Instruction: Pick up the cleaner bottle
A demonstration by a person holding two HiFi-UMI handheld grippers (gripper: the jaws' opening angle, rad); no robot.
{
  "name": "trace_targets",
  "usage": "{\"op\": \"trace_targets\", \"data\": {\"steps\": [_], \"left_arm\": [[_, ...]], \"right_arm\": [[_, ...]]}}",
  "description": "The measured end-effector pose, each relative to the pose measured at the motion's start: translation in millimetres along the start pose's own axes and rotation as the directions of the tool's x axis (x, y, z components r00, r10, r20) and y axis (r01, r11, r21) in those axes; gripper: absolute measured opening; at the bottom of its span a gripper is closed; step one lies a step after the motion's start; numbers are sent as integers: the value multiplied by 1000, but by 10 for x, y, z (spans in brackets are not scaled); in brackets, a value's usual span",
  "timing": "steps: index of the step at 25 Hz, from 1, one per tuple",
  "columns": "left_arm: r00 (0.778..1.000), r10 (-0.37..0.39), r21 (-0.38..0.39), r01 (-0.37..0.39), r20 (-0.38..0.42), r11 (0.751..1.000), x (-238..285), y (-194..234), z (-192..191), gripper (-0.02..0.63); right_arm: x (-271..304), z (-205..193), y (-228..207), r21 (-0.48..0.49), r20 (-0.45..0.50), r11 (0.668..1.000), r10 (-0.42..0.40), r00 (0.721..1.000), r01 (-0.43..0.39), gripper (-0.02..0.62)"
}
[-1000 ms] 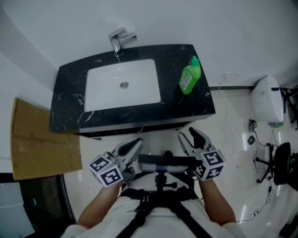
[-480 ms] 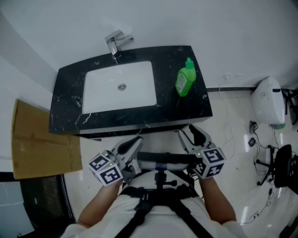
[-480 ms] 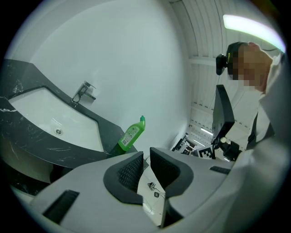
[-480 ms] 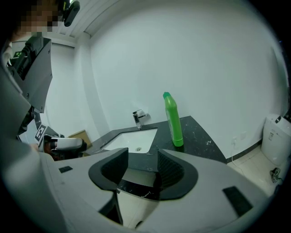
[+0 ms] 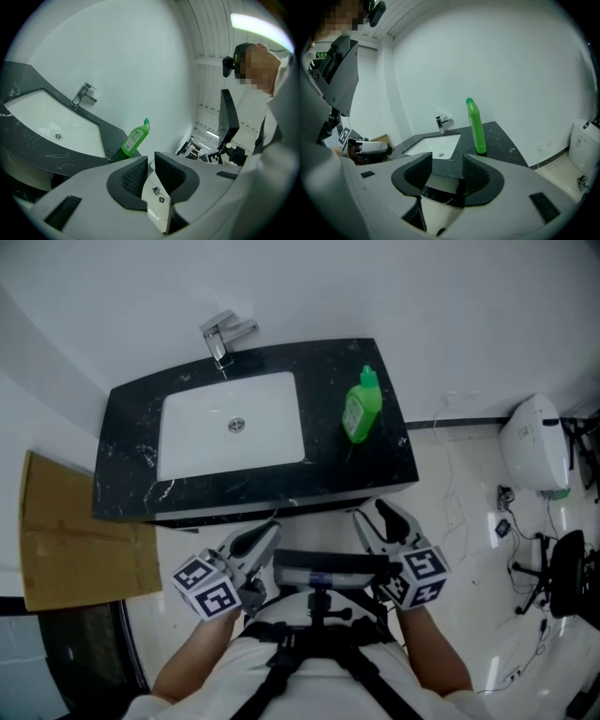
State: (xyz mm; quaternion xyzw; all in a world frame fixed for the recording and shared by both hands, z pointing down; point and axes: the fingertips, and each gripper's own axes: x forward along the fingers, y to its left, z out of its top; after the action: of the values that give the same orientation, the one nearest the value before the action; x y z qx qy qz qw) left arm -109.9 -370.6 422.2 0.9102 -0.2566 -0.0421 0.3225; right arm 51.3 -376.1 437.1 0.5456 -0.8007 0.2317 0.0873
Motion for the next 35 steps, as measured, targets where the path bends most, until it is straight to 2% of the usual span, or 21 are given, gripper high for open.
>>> {"op": "trace_targets", "data": {"steps": [5, 8, 13, 17, 21, 27, 34, 35], "left_arm": [[1000, 19, 10, -19, 15, 1000, 102, -30, 26, 44], [999, 32, 12, -32, 24, 999, 183, -92, 15, 44], [997, 67, 17, -68, 31, 998, 283, -164, -42, 44], [994, 97, -5, -97, 44, 995, 265, -149, -68, 44], [994, 101, -22, -100, 43, 995, 165, -23, -25, 44], [999, 46, -12, -46, 18, 999, 3, 179, 140, 44], [999, -27, 1, 27, -31, 1000, -124, 348, 208, 44], [999, -33, -3, 33, -37, 999, -128, 371, 200, 44]], "right_arm": [[-141, -17, -59, -111, -29, 993, 22, 999, -25, 209], [-174, 17, -134, -141, -42, 989, 45, 998, -50, 207], [-144, 82, -202, -100, -62, 988, 109, 992, -115, 205], [-57, 3, -293, -58, -98, 990, 121, 988, -127, 166], [68, 18, -296, -2, -101, 997, 83, 992, -83, 160], [211, 80, -225, -8, -56, 998, -61, 997, 61, 160], [277, 67, 38, -48, -47, 992, -118, 992, 116, 163], [278, 59, 61, -45, -50, 993, -112, 992, 109, 186]]}}
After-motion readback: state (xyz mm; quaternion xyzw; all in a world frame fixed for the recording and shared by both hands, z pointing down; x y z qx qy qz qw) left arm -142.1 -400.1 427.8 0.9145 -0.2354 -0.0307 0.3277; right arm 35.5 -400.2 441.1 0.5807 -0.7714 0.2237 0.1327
